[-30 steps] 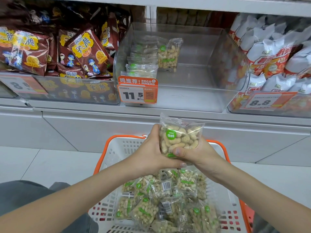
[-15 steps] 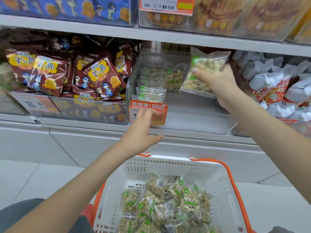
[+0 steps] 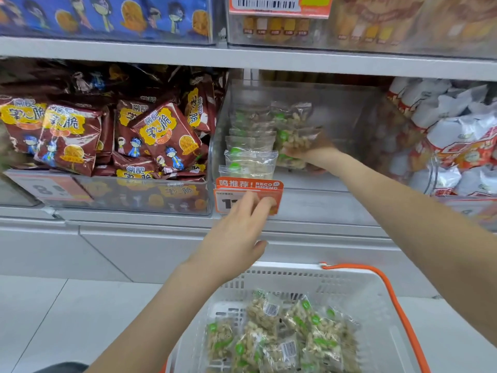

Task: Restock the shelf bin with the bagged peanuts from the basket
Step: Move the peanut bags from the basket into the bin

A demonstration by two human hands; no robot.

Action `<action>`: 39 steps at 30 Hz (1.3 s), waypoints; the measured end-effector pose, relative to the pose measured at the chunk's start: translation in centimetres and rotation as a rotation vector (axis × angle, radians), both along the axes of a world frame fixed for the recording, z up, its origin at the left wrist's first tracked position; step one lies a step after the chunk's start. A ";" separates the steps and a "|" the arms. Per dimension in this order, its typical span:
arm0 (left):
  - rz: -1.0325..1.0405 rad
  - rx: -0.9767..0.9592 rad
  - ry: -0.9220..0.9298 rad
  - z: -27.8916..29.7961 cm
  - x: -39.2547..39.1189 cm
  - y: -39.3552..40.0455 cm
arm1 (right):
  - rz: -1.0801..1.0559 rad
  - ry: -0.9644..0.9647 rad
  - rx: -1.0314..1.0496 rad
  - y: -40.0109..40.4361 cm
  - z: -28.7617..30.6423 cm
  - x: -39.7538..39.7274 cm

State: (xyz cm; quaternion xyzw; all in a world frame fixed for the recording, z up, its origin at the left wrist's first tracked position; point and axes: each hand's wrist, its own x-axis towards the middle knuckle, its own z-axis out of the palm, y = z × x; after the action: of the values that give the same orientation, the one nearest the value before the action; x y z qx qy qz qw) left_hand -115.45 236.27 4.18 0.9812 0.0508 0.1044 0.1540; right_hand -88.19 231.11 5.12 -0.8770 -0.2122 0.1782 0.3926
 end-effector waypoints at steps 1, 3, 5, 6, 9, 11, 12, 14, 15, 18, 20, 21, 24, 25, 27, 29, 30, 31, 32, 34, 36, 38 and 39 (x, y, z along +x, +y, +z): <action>-0.006 0.003 0.005 0.0 0.0 -0.1 | -0.017 0.012 0.040 0.0 0.1 -0.1; -0.007 0.004 0.009 -0.1 0.0 -0.1 | -0.034 0.028 0.105 0.0 0.4 -0.4; 0.000 0.007 0.009 -0.2 0.0 0.0 | -0.026 0.042 0.118 -0.1 0.8 -0.5; -0.001 0.010 0.009 -0.2 0.0 -0.1 | -0.025 0.053 0.123 -0.1 0.7 -0.5; -0.017 0.023 0.018 -0.4 0.0 -0.2 | -0.020 0.061 0.110 -0.1 0.5 -0.3; -0.025 0.031 0.030 -0.6 0.1 -0.2 | -0.042 0.086 0.061 -0.2 0.6 -0.5; -0.024 0.035 0.033 -0.6 0.1 -0.2 | -0.051 0.110 0.053 -0.3 0.7 -0.5; -0.019 0.038 0.037 -0.5 0.1 -0.2 | -0.050 0.152 0.061 -0.6 0.8 -0.2; -0.018 0.039 0.037 -0.5 0.1 -0.2 | -0.050 0.173 0.066 -0.6 0.8 0.1; -0.020 0.038 0.035 -0.5 0.0 -0.2 | -0.059 0.185 0.054 -0.6 1.0 0.0; -0.018 0.037 0.038 -0.6 0.1 -0.3 | -0.053 0.169 0.050 -0.6 0.9 0.0; -0.016 0.040 0.037 -0.5 0.1 -0.3 | -0.045 0.141 0.065 -0.6 0.9 -0.1; -0.012 0.039 0.034 -0.5 0.1 -0.4 | -0.032 0.029 0.119 -0.5 0.8 -0.5; -0.011 0.038 0.035 -0.6 0.1 -0.4 | -0.032 0.007 0.124 -0.4 0.7 -0.5; -0.010 0.040 0.036 -0.6 0.1 -0.4 | -0.022 -0.011 0.114 -0.3 0.5 -0.6; -0.009 0.046 0.038 -0.6 0.1 -0.4 | -0.008 0.007 0.087 -0.3 0.4 -0.5; -0.008 0.049 0.039 -0.6 0.1 -0.4 | -0.003 0.019 0.074 -0.3 0.4 -0.5; -0.008 0.050 0.039 -0.6 0.1 -0.4 | 0.001 0.029 0.066 -0.3 0.4 -0.5; -0.008 0.052 0.037 -0.6 0.0 -0.4 | 0.007 0.043 0.066 -0.3 0.4 -0.5; -0.009 0.060 0.031 -0.5 0.1 -0.4 | 0.015 0.053 0.060 -0.3 0.4 -0.4; -0.009 0.068 0.030 -0.6 0.0 -0.4 | 0.016 0.054 0.043 -0.2 0.4 -0.3; -0.009 0.078 0.028 -0.6 0.0 -0.3 | 0.023 0.051 0.015 -0.3 0.4 -0.3; -0.009 0.080 0.025 -0.7 0.0 -0.3 | 0.034 0.051 -0.002 -0.5 0.4 -0.3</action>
State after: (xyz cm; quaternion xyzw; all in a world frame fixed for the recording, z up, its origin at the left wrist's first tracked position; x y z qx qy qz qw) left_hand -115.43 236.00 3.51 0.9881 0.0438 0.0935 0.1143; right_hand -88.49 230.64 5.49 -0.8688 -0.2166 0.2073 0.3940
